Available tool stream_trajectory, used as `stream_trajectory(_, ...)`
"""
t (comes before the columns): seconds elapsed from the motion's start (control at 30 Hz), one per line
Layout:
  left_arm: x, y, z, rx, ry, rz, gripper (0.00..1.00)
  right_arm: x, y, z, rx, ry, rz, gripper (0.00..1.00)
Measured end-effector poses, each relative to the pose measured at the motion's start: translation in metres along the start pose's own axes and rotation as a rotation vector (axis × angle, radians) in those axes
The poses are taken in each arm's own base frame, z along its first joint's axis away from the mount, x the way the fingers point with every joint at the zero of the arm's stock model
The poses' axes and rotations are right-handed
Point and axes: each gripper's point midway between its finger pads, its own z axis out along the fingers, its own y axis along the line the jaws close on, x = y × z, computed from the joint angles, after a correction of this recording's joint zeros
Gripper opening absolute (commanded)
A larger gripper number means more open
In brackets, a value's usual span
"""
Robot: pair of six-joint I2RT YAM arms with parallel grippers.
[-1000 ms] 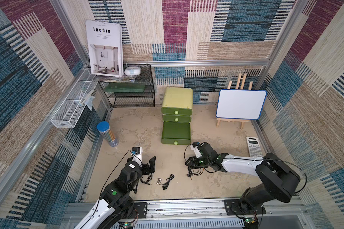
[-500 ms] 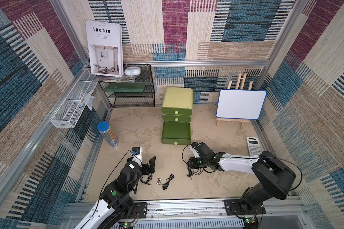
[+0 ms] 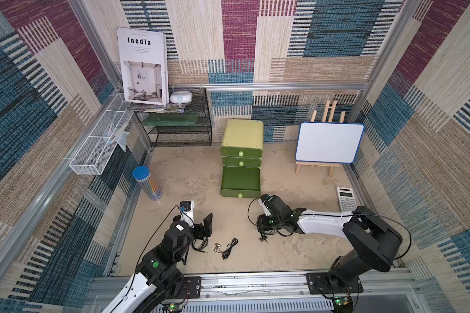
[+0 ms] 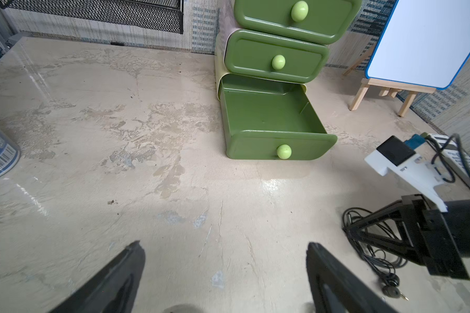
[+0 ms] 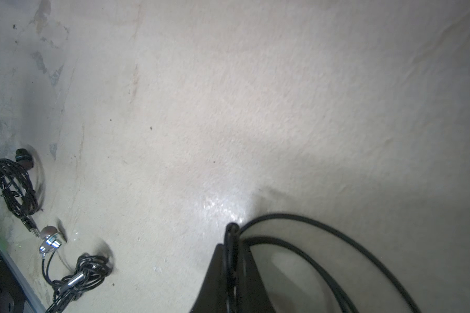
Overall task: Place the wired earphones into the drawer by color
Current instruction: Pick up the wired earphones from the center of the board, then place the wired earphones in the drawer.
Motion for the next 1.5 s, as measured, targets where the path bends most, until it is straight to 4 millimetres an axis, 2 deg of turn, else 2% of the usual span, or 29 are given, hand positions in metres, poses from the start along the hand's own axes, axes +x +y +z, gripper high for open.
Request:
stream_trajectory(0.3,0.0,0.001,-0.002,-0.002,-0.006,-0.001,0.96,-0.001,0.003,-0.008,-0.006,-0.008,-0.003,0.0)
stream_trajectory(0.67,-0.001,0.005,-0.004,-0.016,-0.017,-0.003,0.96,-0.025,0.016,-0.034,-0.029,-0.099,-0.029,0.0)
stream_trajectory(1.0,-0.001,0.005,-0.004,-0.017,-0.016,-0.003,0.96,-0.08,0.041,-0.071,-0.02,-0.259,-0.092,0.0)
stream_trajectory(1.2,0.0,0.005,-0.004,-0.017,-0.015,-0.003,0.97,-0.122,0.057,-0.094,-0.005,-0.369,-0.143,0.0)
stream_trajectory(1.37,-0.001,0.005,-0.004,-0.017,-0.017,-0.003,0.96,-0.154,0.068,-0.1,0.009,-0.424,-0.182,0.0)
stream_trajectory(1.5,-0.001,0.005,-0.004,-0.017,-0.018,-0.004,0.96,-0.176,0.07,-0.097,0.025,-0.453,-0.204,0.0)
